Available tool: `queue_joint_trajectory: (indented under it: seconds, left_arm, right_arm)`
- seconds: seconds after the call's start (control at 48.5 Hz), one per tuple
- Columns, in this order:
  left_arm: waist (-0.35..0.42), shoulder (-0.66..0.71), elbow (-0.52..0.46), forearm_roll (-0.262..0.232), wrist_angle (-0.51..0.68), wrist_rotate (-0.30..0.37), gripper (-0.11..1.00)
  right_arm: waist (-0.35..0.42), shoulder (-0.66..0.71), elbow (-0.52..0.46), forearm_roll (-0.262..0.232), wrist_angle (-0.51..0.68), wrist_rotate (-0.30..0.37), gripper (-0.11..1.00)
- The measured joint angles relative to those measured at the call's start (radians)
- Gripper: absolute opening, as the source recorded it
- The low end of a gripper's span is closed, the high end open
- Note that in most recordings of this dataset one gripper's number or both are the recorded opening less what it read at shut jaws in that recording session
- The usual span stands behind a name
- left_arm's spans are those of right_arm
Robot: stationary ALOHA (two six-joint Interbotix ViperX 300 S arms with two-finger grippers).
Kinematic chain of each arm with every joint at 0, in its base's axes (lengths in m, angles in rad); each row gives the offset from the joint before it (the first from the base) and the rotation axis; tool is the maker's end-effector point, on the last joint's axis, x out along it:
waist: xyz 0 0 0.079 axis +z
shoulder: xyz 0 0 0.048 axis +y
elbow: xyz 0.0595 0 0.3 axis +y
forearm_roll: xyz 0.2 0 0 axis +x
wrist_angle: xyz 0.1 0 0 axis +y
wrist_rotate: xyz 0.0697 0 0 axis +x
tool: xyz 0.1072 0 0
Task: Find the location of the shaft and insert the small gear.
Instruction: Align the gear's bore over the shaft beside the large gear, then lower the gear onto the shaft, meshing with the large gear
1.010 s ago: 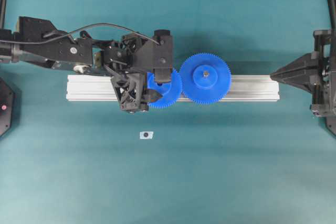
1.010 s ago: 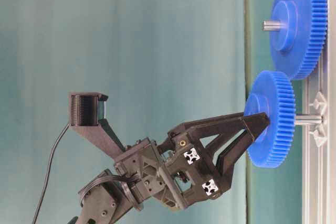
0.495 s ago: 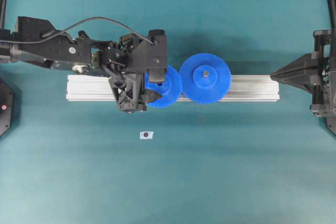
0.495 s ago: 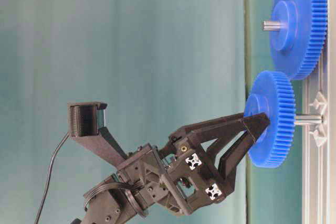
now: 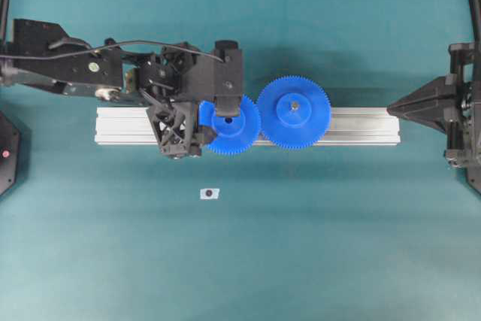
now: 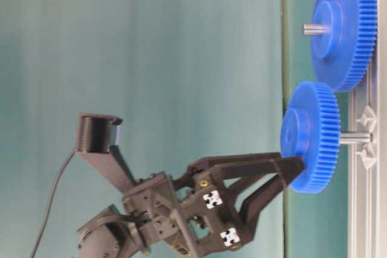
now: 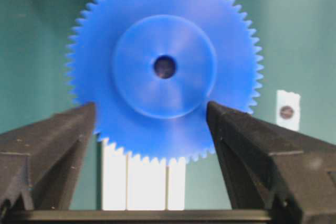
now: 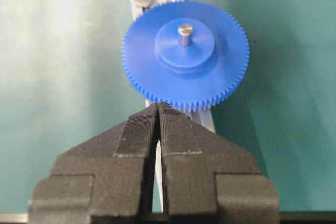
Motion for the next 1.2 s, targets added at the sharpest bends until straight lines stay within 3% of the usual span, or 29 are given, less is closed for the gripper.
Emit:
queue_joint_trajectory:
  seconds: [0.66, 1.195]
  left_arm:
    - [0.0, 0.032, -0.005, 0.0, -0.006, -0.032, 0.87]
    - [-0.005, 0.072, -0.094, 0.002, -0.035, -0.02, 0.87]
  right_arm:
    - [0.0, -0.003, 0.0, 0.0, -0.002, 0.0, 0.05]
    - [0.002, -0.006, 0.003, 0.002, -0.002, 0.0, 0.05]
